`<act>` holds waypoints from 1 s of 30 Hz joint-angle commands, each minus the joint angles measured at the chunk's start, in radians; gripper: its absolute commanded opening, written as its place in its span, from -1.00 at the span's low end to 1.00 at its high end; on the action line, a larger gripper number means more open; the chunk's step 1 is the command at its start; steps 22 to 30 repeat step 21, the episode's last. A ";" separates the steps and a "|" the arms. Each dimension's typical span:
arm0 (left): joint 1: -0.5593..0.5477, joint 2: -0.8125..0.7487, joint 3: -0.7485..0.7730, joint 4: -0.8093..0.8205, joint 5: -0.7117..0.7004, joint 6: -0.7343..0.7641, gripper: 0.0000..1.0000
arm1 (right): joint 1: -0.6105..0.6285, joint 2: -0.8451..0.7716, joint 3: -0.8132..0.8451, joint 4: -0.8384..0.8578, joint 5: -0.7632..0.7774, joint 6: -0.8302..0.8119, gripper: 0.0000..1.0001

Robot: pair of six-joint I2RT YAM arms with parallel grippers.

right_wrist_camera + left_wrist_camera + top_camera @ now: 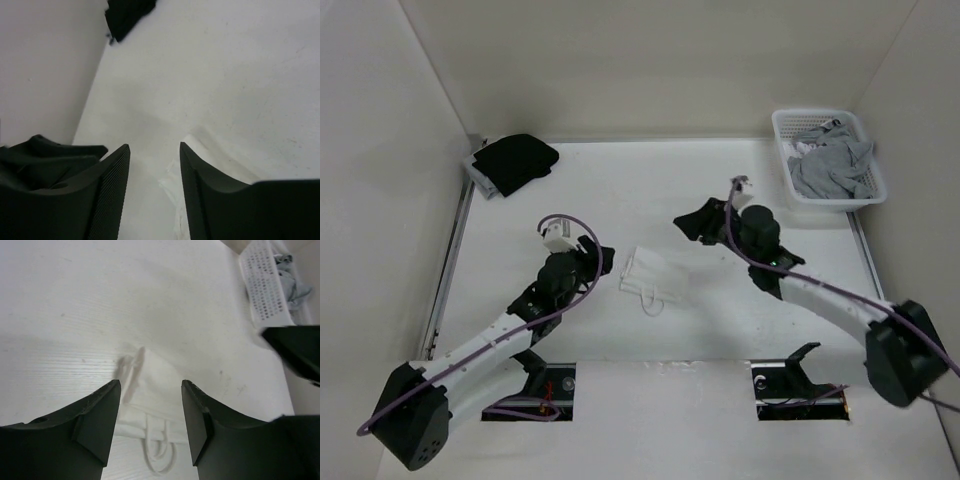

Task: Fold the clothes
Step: Fold the tank top

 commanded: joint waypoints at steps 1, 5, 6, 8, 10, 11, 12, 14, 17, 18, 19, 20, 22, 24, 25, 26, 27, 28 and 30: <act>0.065 -0.029 0.037 -0.150 0.003 0.041 0.02 | -0.032 -0.196 -0.143 0.052 0.122 -0.070 0.05; 0.132 -0.032 0.037 -0.249 0.012 0.038 0.06 | -0.082 -0.411 -0.327 0.046 0.274 -0.101 0.16; 0.145 -0.031 0.037 -0.262 0.016 0.033 0.07 | -0.105 -0.452 -0.366 0.047 0.311 -0.092 0.16; 0.162 -0.025 0.034 -0.268 0.023 0.027 0.08 | -0.139 -0.509 -0.430 0.058 0.372 -0.055 0.15; 0.175 -0.022 0.034 -0.273 0.035 0.024 0.07 | -0.170 -0.537 -0.481 0.078 0.403 -0.035 0.14; 0.182 -0.022 0.035 -0.277 0.040 0.024 0.07 | -0.185 -0.546 -0.501 0.088 0.405 -0.032 0.14; 0.186 -0.022 0.035 -0.282 0.043 0.024 0.06 | -0.196 -0.551 -0.518 0.098 0.403 -0.031 0.14; 0.191 -0.031 0.034 -0.283 0.048 0.035 0.04 | -0.202 -0.551 -0.549 0.127 0.415 -0.029 0.15; 0.191 -0.035 0.029 -0.276 0.049 0.044 0.01 | -0.220 -0.514 -0.564 0.159 0.420 -0.027 0.15; 0.191 -0.032 0.028 -0.273 0.049 0.046 -0.02 | -0.225 -0.504 -0.563 0.164 0.412 -0.023 0.15; 0.191 -0.028 0.028 -0.271 0.049 0.046 -0.02 | -0.225 -0.496 -0.563 0.168 0.406 -0.020 0.15; 0.191 -0.022 0.028 -0.270 0.046 0.047 0.00 | -0.222 -0.487 -0.560 0.171 0.405 -0.018 0.15; 0.189 -0.017 0.031 -0.270 0.045 0.050 0.05 | -0.220 -0.480 -0.558 0.176 0.405 -0.018 0.15; 0.189 -0.017 0.031 -0.270 0.045 0.050 0.05 | -0.220 -0.480 -0.558 0.176 0.405 -0.018 0.15; 0.189 -0.017 0.031 -0.270 0.045 0.050 0.05 | -0.220 -0.480 -0.558 0.176 0.405 -0.018 0.15; 0.189 -0.017 0.031 -0.270 0.045 0.050 0.05 | -0.220 -0.480 -0.558 0.176 0.405 -0.018 0.15; 0.189 -0.017 0.031 -0.270 0.045 0.050 0.05 | -0.220 -0.480 -0.558 0.176 0.405 -0.018 0.15; 0.189 -0.017 0.031 -0.270 0.045 0.050 0.05 | -0.220 -0.480 -0.558 0.176 0.405 -0.018 0.15; 0.189 -0.017 0.031 -0.270 0.045 0.050 0.05 | -0.220 -0.480 -0.558 0.176 0.405 -0.018 0.15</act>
